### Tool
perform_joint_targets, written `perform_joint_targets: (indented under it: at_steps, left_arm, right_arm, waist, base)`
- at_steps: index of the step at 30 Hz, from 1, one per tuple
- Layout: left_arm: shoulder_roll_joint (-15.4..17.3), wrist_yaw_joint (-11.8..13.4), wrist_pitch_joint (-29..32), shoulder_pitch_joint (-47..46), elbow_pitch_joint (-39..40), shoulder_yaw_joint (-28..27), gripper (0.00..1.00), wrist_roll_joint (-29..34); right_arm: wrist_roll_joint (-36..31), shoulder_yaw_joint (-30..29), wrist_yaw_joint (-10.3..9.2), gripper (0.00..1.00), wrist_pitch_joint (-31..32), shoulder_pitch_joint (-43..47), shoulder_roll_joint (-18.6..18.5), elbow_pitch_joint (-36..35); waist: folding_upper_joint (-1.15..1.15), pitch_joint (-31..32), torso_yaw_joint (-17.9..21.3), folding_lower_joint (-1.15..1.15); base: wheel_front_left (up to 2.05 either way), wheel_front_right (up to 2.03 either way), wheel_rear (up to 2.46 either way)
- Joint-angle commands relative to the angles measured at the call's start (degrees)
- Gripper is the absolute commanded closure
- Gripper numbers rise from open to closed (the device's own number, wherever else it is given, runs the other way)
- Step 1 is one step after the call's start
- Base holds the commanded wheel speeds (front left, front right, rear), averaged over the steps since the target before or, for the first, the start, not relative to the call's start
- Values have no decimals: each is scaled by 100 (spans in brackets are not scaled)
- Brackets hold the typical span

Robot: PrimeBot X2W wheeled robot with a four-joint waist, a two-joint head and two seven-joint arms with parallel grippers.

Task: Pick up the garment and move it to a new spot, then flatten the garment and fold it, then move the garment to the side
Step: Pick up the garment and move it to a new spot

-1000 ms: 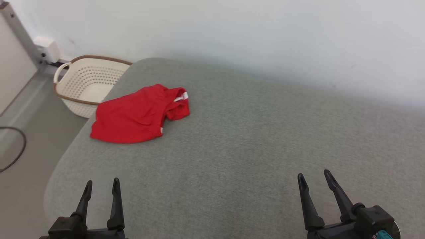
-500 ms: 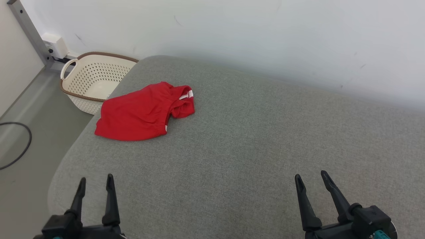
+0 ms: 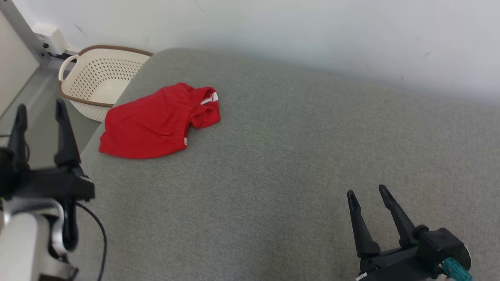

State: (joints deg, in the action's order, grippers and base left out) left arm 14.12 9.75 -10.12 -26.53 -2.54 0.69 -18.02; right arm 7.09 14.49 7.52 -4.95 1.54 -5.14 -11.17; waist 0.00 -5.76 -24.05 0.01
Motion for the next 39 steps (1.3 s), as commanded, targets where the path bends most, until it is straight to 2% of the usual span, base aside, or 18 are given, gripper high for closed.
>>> perform_joint_targets:
  at_steps: [1, 3, 8, 9, 11, 15, 21, 26, 27, 28, 29, 30, 35, 39]
  left_arm:
    - [118, -105, 151, -293, -312, -24, 0, -80]
    - [243, -331, 459, -830, -1104, -17, 0, -309]
    - [402, -779, 904, -1557, -2522, 84, 0, -541]
    - [402, -779, 904, -1557, -2522, 84, 0, -541]
    - [449, -1001, 1183, -1924, -3262, 118, 0, -678]
    - [429, -1286, 1576, -2314, -4101, 246, 0, -825]
    - [380, -1511, 1772, -2724, -4985, 370, 0, -970]
    - [367, -1568, 1726, -2922, -5681, 429, 0, -1000]
    - [346, -1574, 1730, -2932, -5793, 421, 5, -1021]
    - [336, -1573, 1728, -2930, -5914, 403, 18, -1048]
    - [323, -1580, 1770, -2926, -6031, 415, 53, -1052]
    - [320, -1582, 1753, -2945, -6118, 412, 100, -1065]
    - [376, -1598, 1540, -3093, -6322, 483, 100, -1007]
    - [570, -1598, 1162, -3387, -6235, 514, 100, -923]
  right_arm:
    - [-13, 27, -6, 0, 36, -82, -54, -28]
    - [4, 40, -6, 0, 69, -184, -126, -48]
    - [-4, 67, -6, 0, 128, -356, -264, -123]
    - [-4, 67, -6, 0, 128, -356, -264, -123]
    - [-11, 63, -6, 0, 185, -469, -335, -200]
    - [-53, 12, -6, 0, 248, -573, -427, -309]
    - [-44, -52, -6, 0, 332, -694, -538, -477]
    - [2, -44, -6, 0, 364, -793, -588, -539]
    - [0, -57, -6, 0, 364, -795, -582, -541]
    - [14, -61, -6, 0, 360, -795, -570, -535]
    - [14, -71, -6, 0, 352, -792, -570, -528]
    - [9, -93, -6, 0, 348, -795, -567, -537]
    - [-29, -204, -6, 0, 313, -711, -505, -532]
    - [-25, -202, -6, 0, 290, -696, -478, -500]
  waist:
    - [0, -255, 214, -1]
    - [0, -460, 416, -1]
    - [0, -868, 771, -1]
    - [0, -868, 771, -1]
    - [0, -1141, 974, -1]
    - [0, -1471, 1162, -1]
    - [0, -1857, 1334, -1]
    - [0, -2052, 1520, -1]
    - [0, -2074, 1545, -1]
    - [0, -2085, 1579, -1]
    - [0, -2090, 1605, -1]
    - [0, -2109, 1622, -1]
    - [0, -2066, 1589, -1]
    - [0, -1938, 1496, -1]
  base:
    - [0, 0, 0]
    - [0, 0, 0]
    - [0, 0, 0]
    - [0, 0, 0]
    - [0, 0, 0]
    - [0, 0, 0]
    - [0, 0, 0]
    - [0, 0, 0]
    - [0, 0, 0]
    - [0, 0, 0]
    - [0, 0, 0]
    - [0, 0, 0]
    - [0, 0, 0]
    - [0, 0, 0]
